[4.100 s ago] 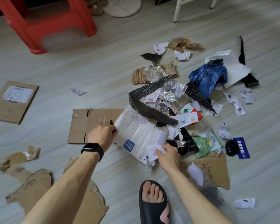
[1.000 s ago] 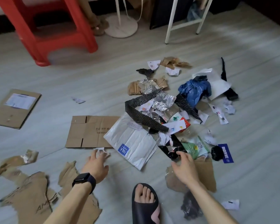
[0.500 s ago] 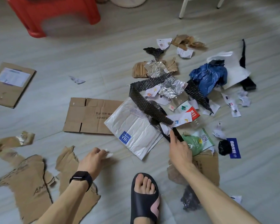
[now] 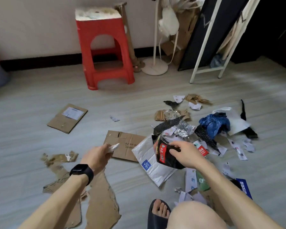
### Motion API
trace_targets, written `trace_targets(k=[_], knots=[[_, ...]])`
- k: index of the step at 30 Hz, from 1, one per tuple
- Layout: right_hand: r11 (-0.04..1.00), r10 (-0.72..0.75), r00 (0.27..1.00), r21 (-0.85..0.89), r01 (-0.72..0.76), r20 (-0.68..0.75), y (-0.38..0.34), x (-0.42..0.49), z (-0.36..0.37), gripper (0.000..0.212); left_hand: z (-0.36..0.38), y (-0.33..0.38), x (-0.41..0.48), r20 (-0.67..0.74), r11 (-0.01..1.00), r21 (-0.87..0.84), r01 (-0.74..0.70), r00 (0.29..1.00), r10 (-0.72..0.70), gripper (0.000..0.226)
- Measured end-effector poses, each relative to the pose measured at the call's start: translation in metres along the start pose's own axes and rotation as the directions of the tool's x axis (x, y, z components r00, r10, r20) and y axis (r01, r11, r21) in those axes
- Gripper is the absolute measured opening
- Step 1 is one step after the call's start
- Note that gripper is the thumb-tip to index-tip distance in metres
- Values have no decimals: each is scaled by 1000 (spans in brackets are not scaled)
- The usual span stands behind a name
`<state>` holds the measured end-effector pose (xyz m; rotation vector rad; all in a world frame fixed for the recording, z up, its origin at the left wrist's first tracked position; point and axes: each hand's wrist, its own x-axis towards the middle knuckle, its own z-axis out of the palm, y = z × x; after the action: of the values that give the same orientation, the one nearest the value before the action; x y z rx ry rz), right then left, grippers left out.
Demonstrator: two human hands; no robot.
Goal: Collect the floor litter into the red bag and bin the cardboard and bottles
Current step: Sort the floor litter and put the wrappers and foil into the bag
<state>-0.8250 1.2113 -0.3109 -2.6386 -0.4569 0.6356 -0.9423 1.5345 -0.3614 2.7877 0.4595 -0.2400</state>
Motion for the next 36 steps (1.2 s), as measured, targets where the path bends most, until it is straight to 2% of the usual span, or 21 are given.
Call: trace_targets(k=[4,8,13,16,21,24,26,29,31,33,35,36], knots=[[980,-200,979,-7,199,-41,-80,-4,-23,30,-74,-23,-26,-171,999,35,29,985,-23,18],[913,-409,911,-30,408,-49,-173,-8,-38,26,-144,-71,-73,-303,995,9,100,948,-93,22],[794,-606,796,-57,605,1,-291,-23,-25,24,-194,-154,-165,-422,957,-71,282,860,-285,20],[716,-697,716,-21,698,50,-355,-44,5,24,-191,-214,-233,-446,880,-180,440,761,-471,21],[583,-804,569,43,811,174,-433,-90,83,22,-139,-302,-357,-326,696,-257,671,618,-716,24],[510,-836,472,78,857,279,-469,-119,139,21,-103,-324,-431,-251,547,-259,796,491,-834,28],[477,-841,417,110,872,344,-484,-137,167,22,-80,-328,-464,-191,475,-249,844,438,-879,29],[438,-843,345,154,886,413,-504,-162,208,23,-50,-332,-498,-76,420,-291,859,417,-906,36],[433,-836,315,188,882,449,-511,-175,230,23,-37,-333,-507,10,417,-313,854,442,-897,51],[444,-823,299,219,869,483,-514,-183,248,20,-38,-330,-507,27,424,-353,834,462,-887,62],[483,-804,296,277,830,515,-516,-187,263,18,-50,-325,-501,-40,367,-474,801,397,-917,37],[524,-791,311,322,788,528,-516,-188,268,18,-57,-323,-495,-101,312,-591,744,316,-943,23]])
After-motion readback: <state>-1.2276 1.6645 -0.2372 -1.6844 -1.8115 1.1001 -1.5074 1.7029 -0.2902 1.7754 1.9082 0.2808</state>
